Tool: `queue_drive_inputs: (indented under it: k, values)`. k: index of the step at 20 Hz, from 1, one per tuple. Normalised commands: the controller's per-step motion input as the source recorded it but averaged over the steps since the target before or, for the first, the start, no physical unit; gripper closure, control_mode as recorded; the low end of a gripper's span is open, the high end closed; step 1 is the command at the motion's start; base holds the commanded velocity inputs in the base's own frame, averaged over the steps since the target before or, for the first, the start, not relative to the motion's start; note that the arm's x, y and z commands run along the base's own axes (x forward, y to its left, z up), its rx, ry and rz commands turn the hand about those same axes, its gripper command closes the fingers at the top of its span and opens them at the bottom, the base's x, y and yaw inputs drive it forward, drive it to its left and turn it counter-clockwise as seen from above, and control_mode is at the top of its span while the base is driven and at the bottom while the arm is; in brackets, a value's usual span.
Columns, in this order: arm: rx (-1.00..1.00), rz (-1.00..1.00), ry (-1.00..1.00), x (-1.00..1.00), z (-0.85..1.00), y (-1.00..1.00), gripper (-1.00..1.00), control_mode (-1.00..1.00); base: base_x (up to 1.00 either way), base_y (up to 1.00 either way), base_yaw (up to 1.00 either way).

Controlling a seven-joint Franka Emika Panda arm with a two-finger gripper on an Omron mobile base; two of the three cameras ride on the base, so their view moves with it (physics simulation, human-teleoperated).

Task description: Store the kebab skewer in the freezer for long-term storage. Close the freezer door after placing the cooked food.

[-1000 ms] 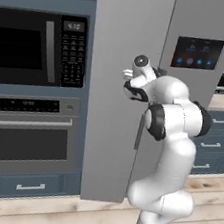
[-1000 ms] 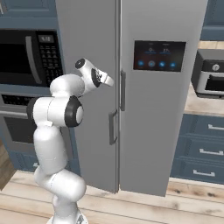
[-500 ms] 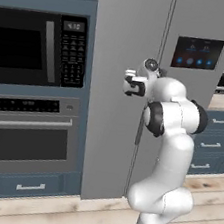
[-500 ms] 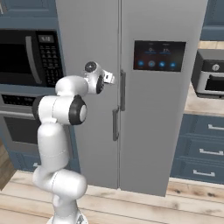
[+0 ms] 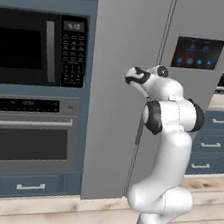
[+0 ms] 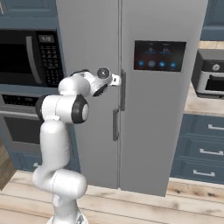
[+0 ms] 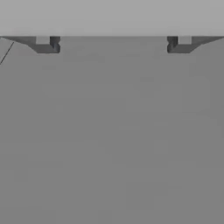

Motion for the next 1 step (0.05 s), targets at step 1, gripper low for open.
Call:
queue_drive_inputs:
  k: [1]
  values:
    - [-0.01, 0.11, 0.12, 0.58, 0.14, -0.04, -1.00, -1.00, 0.00, 0.00, 0.00]
